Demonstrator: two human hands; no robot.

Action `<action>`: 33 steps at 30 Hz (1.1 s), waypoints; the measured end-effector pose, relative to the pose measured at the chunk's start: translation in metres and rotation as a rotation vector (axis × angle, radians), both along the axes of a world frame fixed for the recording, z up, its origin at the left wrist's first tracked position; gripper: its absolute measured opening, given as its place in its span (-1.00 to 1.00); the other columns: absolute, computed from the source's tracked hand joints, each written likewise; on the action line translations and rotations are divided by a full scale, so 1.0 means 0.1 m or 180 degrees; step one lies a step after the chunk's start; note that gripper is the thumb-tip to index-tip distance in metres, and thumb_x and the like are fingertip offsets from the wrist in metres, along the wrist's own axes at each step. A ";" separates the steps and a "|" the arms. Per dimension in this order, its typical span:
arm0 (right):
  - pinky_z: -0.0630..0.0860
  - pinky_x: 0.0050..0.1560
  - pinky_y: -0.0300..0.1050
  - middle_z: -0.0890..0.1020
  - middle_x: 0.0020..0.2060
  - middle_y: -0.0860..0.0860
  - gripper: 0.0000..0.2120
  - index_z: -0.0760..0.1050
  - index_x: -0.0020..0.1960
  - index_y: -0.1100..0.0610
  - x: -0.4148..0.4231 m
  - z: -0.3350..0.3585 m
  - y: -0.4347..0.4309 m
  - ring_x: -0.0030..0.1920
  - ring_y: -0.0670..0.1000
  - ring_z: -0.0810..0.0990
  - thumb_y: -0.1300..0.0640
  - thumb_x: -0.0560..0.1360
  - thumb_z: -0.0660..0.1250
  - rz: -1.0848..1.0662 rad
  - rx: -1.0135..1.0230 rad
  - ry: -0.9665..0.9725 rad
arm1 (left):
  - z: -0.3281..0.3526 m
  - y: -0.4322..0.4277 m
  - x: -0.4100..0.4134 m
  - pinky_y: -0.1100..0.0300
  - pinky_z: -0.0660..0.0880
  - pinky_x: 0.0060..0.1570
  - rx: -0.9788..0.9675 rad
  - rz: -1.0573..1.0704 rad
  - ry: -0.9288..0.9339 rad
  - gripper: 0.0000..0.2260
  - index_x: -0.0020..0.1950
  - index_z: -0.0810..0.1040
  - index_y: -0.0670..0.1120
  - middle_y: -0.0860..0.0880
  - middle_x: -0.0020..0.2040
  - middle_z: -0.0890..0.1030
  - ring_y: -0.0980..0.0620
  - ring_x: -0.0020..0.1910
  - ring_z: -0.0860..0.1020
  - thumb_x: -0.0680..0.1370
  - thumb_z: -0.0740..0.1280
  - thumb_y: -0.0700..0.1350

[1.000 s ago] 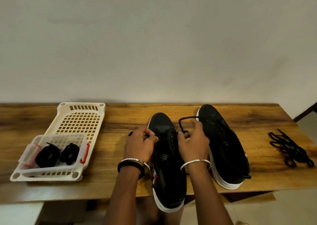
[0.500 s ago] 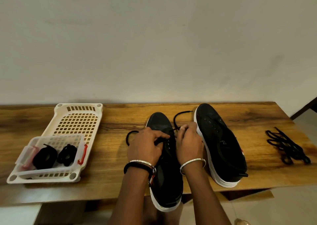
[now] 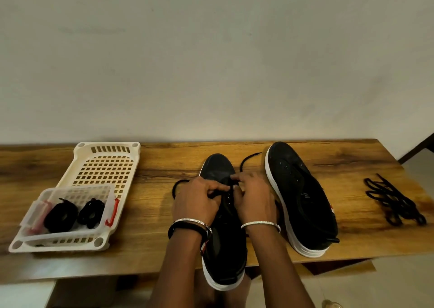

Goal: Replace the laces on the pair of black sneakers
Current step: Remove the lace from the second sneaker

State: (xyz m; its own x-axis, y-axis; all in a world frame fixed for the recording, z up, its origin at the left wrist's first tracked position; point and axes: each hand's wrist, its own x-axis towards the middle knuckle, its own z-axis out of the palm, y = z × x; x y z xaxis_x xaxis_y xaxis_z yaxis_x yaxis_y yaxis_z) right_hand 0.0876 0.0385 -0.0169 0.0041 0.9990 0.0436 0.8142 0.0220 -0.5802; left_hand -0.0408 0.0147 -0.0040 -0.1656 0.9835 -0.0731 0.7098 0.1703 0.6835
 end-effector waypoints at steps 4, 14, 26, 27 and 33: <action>0.49 0.02 -0.08 0.58 0.14 -0.02 -0.85 0.56 0.17 0.03 -0.02 0.01 0.00 0.10 0.03 0.58 0.07 0.64 0.27 -0.0143 -0.0138 -0.0209 | 0.00 -0.01 0.01 0.22 0.59 -0.05 0.0004 0.0040 0.0015 -0.73 0.04 0.68 0.26 0.14 0.06 0.67 0.15 -0.03 0.62 0.51 0.45 -0.13; 0.43 -0.23 -0.02 0.59 -0.04 0.10 -0.80 0.28 0.15 0.12 -0.06 -0.01 -0.09 -0.09 0.19 0.63 0.27 0.58 0.23 -0.0478 0.0064 -0.0062 | 0.04 -0.02 0.00 0.49 0.26 -0.41 -0.0109 0.0084 0.0151 -0.75 0.07 0.65 0.30 0.19 0.06 0.68 0.26 -0.24 0.46 0.54 0.42 -0.08; 0.48 -0.07 -0.06 0.51 0.11 -0.07 -0.80 0.42 0.18 -0.02 0.09 0.02 -0.02 -0.04 -0.03 0.56 0.15 0.59 0.32 -0.0680 0.0463 0.0594 | 0.05 -0.03 0.00 0.43 0.38 -0.26 -0.0161 0.0152 0.0022 -0.77 0.03 0.67 0.29 0.20 0.03 0.68 0.22 -0.03 0.61 0.52 0.45 -0.07; 0.47 -0.07 -0.08 0.48 0.16 -0.10 -0.78 0.47 0.21 -0.04 0.09 0.03 -0.02 -0.02 -0.04 0.57 0.12 0.58 0.34 -0.0423 0.0482 0.0481 | 0.05 -0.02 -0.01 0.40 0.43 -0.21 -0.0165 0.0148 -0.0005 -0.77 0.02 0.67 0.29 0.19 0.02 0.68 0.22 -0.01 0.61 0.52 0.45 -0.08; 0.49 -0.05 -0.04 0.57 0.15 -0.04 -0.89 0.53 0.14 0.00 -0.04 0.02 -0.02 0.10 0.06 0.58 0.10 0.64 0.26 -0.0033 -0.0078 -0.0235 | 0.05 -0.03 0.00 0.36 0.49 -0.12 -0.0153 0.0121 0.0023 -0.77 0.03 0.67 0.27 0.21 0.04 0.68 0.22 0.00 0.62 0.52 0.44 -0.09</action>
